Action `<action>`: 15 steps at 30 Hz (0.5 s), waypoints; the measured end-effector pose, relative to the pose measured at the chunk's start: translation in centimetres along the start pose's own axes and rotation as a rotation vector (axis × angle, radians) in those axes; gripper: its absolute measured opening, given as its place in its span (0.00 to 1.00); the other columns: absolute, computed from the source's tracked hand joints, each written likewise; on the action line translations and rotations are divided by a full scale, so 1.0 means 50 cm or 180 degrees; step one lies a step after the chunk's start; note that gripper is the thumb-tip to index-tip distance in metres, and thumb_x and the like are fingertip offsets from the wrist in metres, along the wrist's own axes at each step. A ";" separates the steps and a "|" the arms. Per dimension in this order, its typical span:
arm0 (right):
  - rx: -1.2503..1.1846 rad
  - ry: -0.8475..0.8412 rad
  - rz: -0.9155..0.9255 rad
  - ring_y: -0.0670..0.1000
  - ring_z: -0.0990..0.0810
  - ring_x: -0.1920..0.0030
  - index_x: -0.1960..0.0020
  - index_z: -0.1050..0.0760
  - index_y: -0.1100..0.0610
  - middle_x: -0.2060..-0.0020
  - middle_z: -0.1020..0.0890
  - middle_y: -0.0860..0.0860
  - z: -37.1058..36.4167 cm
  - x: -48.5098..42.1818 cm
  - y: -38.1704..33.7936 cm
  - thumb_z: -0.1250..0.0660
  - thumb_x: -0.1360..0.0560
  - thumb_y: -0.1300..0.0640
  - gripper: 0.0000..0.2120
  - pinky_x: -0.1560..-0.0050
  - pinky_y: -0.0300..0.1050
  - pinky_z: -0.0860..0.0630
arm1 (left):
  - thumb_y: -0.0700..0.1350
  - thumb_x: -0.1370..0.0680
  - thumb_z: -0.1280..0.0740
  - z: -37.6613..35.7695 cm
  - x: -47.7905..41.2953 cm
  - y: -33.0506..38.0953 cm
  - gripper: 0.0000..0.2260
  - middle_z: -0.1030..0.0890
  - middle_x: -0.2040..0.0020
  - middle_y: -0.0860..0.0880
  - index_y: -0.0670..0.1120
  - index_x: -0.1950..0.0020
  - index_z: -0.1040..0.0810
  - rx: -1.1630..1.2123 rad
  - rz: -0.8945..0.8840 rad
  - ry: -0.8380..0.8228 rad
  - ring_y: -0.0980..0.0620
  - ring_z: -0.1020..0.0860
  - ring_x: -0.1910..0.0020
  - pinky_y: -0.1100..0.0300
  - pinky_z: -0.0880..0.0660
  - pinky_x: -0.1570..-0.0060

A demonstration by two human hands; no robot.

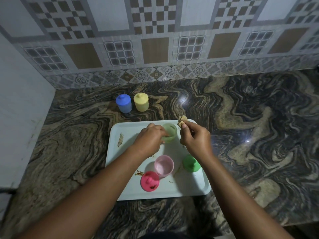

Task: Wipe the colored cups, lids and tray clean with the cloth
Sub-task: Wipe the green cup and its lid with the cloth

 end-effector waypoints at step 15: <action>-0.1106 0.0123 -0.0218 0.43 0.16 0.51 0.40 0.17 0.54 0.54 0.12 0.51 0.047 0.022 -0.057 0.33 0.19 0.58 0.10 0.53 0.41 0.17 | 0.49 0.25 0.26 0.190 0.055 0.012 0.05 0.16 0.49 0.61 0.55 0.49 0.15 0.1718 0.0441 0.0240 0.65 0.21 0.46 0.67 0.28 0.45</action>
Point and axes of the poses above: each hand's wrist, its own x-axis away from the middle knuckle, its own z-axis out of the back of the hand, y = z × x, the point moved 8 cm from there along -x, towards the middle knuckle
